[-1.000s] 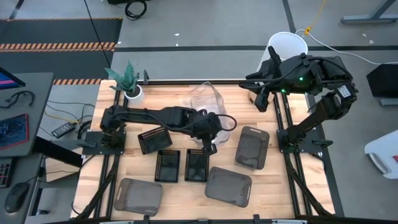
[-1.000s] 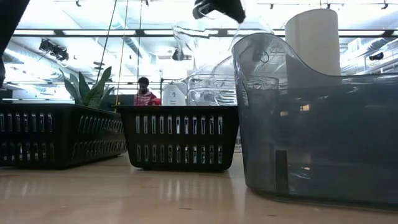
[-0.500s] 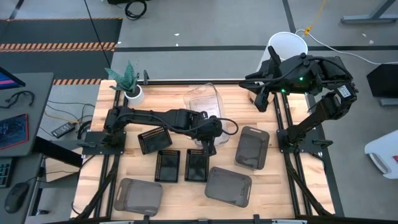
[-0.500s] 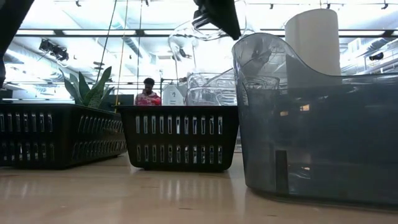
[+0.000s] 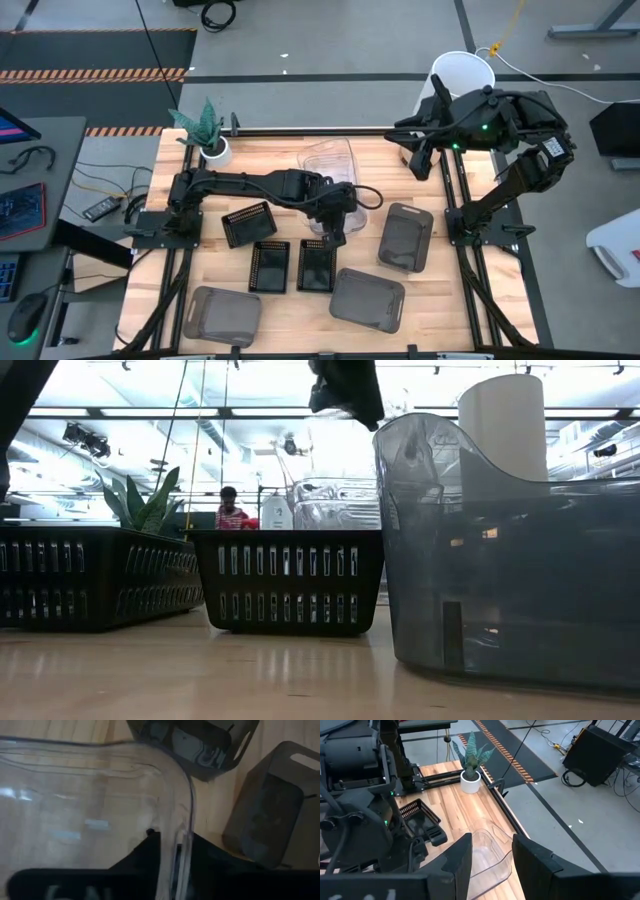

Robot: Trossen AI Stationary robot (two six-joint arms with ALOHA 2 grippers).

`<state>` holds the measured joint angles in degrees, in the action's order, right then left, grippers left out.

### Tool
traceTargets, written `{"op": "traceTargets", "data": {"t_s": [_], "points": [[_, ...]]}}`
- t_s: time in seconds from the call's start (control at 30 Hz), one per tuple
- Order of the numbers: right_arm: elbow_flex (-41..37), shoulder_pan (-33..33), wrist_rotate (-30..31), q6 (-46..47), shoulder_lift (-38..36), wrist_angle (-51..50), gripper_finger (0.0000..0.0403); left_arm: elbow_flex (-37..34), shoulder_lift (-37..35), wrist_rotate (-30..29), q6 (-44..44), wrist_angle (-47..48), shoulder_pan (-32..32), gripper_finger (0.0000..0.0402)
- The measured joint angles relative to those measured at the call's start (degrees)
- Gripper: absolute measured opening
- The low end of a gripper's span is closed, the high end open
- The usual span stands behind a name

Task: Stack baskets by color
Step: Stack the left transparent bin on the transparent bins

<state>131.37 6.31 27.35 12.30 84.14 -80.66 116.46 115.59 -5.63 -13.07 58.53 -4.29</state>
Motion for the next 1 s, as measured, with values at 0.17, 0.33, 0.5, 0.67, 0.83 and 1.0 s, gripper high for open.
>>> {"op": "traceTargets", "data": {"t_s": [0.17, 0.33, 0.5, 0.67, 0.83, 1.0], "points": [[0.0, 0.49, 0.0, 0.14, 0.0, 0.01, 0.0145, 0.0, -0.01, 0.05, -1.41, -0.65, 0.02, 0.0163], [0.0, 0.48, 0.0, 0.65, 0.0, 0.0, 0.0145, 0.02, -1.18, 0.11, -1.52, -0.51, 0.23, 0.019], [0.0, 0.48, 0.0, 0.76, 0.16, 0.07, 0.0145, 0.02, -1.33, 0.39, -1.31, -0.38, 0.18, 0.0179], [0.0, 0.48, 0.0, 0.87, 0.17, 0.61, 0.0145, -2.34, -0.56, 0.79, 0.29, -2.22, -0.76, 0.0163], [-0.11, 0.48, 0.02, 1.23, 0.17, 1.28, 0.0145, -5.96, 0.02, 0.97, 0.2, -5.39, -0.57, 0.015], [-1.41, 0.48, -0.13, 1.33, 0.17, 1.55, 0.0145, -7.95, 0.04, 0.54, 0.23, -6.91, 0.02, 0.012]]}}
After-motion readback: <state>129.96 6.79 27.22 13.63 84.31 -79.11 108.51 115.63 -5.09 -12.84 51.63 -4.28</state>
